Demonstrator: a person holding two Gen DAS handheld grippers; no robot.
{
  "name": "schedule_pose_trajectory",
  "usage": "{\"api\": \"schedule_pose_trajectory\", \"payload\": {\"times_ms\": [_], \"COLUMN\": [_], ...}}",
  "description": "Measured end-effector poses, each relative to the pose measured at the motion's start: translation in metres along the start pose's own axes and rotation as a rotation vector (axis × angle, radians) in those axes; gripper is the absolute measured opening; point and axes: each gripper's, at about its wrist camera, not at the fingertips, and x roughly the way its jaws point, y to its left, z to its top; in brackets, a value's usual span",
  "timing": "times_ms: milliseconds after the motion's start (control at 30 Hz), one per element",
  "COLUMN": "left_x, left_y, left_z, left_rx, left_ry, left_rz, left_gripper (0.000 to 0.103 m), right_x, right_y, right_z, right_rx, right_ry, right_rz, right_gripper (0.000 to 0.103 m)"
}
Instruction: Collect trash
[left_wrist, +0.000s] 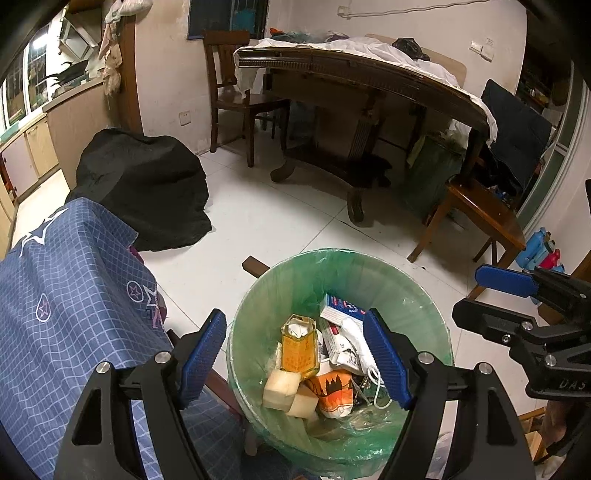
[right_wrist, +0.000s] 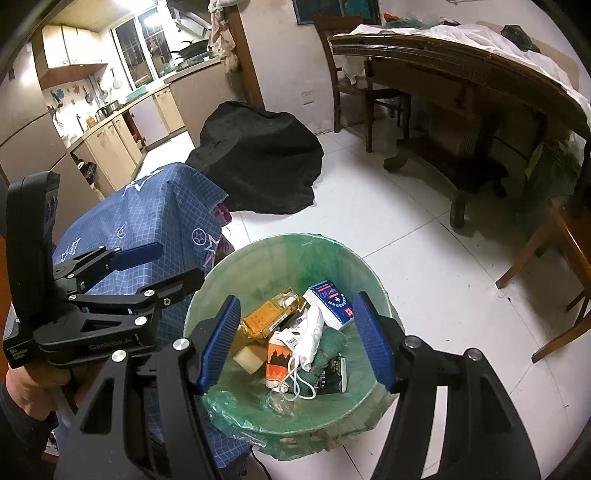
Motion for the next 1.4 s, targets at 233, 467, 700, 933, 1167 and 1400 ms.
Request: {"api": "schedule_pose_trajectory", "payload": {"times_ms": [233,467,700,933,1167,1400], "left_x": [-0.057,-0.161,-0.235,-0.286,-0.315,-0.336], "left_y": [0.006,0.017,0.001,-0.019,-0.053,-0.071], "left_z": [-0.025,-0.094,-0.179,-0.254,-0.303,-0.321], "left_rx": [0.010,0.009,0.047,0.057,0.098,0.080], "left_ry": [-0.104,-0.283,-0.368,-0.401,-0.412,-0.443], "left_rz": [0.023,0.108,0.117,0.062,0.028,0.053], "left_gripper": [0.086,0.098,0.098,0.098,0.098,0.098], "right_x": [-0.053,-0.122,-0.171,-0.193,-0.221,-0.234], "right_y": [0.025,0.084,0.116,0.135,0.151,0.157], "right_z": [-0.028,-0.109,-0.182,-0.239,-0.272,-0.292], "right_rx": [-0.033,-0.076,-0.007,0.039,0.064,0.073], "right_ry": [-0.158,-0.369,-0.489,-0.499,-0.548,-0.580], "right_rz": [-0.054,-0.180,-0.268,-0.270,-0.262,-0.258], "right_gripper": [0.078,0.097,0.097,0.097,0.097,0.097]}}
